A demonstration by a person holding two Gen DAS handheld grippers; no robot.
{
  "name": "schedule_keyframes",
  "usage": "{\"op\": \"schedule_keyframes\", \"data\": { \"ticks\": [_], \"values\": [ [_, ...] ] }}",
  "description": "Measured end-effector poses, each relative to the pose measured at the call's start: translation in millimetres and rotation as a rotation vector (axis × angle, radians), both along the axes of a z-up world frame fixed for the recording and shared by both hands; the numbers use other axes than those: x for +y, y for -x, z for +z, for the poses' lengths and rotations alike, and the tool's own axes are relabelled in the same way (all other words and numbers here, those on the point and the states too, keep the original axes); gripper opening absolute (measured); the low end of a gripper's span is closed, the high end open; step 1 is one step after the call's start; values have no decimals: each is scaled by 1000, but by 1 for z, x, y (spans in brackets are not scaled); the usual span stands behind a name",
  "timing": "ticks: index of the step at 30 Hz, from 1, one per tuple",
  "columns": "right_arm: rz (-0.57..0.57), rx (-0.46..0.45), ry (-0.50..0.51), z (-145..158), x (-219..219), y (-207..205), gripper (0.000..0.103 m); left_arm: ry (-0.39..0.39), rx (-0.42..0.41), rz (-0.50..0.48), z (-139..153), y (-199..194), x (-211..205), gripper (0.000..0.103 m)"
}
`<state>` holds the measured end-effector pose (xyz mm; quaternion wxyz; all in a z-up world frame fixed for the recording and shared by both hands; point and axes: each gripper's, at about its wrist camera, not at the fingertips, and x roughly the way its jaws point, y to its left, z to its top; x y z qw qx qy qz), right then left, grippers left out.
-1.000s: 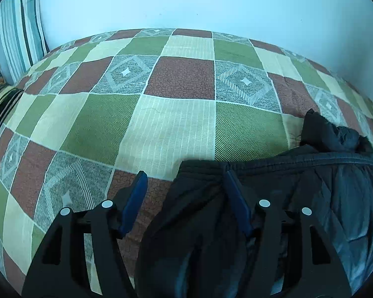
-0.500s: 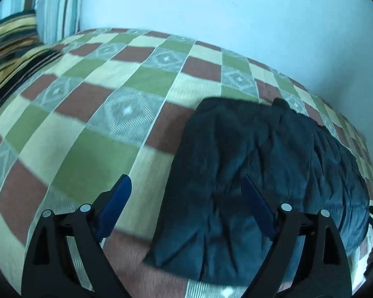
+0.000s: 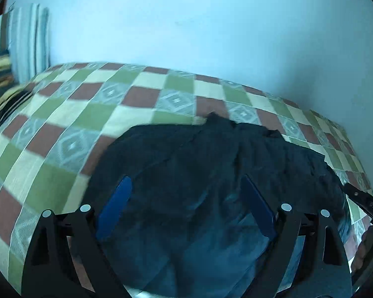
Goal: Fold large clothes
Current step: 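Press both open grippers down on the folded jacket to flatten it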
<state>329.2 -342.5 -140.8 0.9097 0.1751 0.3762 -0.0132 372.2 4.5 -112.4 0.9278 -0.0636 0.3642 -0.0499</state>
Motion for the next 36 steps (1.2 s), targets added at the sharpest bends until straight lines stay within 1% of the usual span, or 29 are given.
{"op": "schedule_keyframes", "data": {
  "ticks": [3, 6, 9, 11, 13, 16, 18, 20, 24, 28, 36],
  "values": [
    [39, 8, 46, -3, 28, -24, 72, -57, 0, -18, -7, -23, -33, 89],
    [67, 28, 140, -15, 53, -50, 72, -96, 32, -35, -25, -44, -55, 89],
    [76, 64, 195, -33, 62, -66, 72, -127, 80, -28, -49, -60, -61, 89],
    [74, 87, 205, -44, 63, -68, 72, -133, 111, -28, -66, -66, -62, 89],
    [78, 104, 232, -57, 66, -71, 74, -145, 116, -32, -76, -68, -63, 90],
    [84, 97, 298, -73, 74, -73, 76, -191, 110, -47, -92, -68, -69, 90],
    [78, 90, 294, -78, 74, -73, 76, -191, 105, -47, -100, -69, -70, 91],
    [73, 78, 302, -82, 75, -72, 77, -172, 107, -42, -106, -70, -68, 92],
    [56, 52, 339, -87, 80, -69, 77, -190, 86, -35, -112, -68, -70, 92],
    [53, 54, 349, -89, 80, -70, 77, -197, 75, -32, -117, -67, -72, 92],
    [41, 55, 376, -92, 82, -69, 78, -195, 86, -36, -120, -71, -72, 93]
  ]
}}
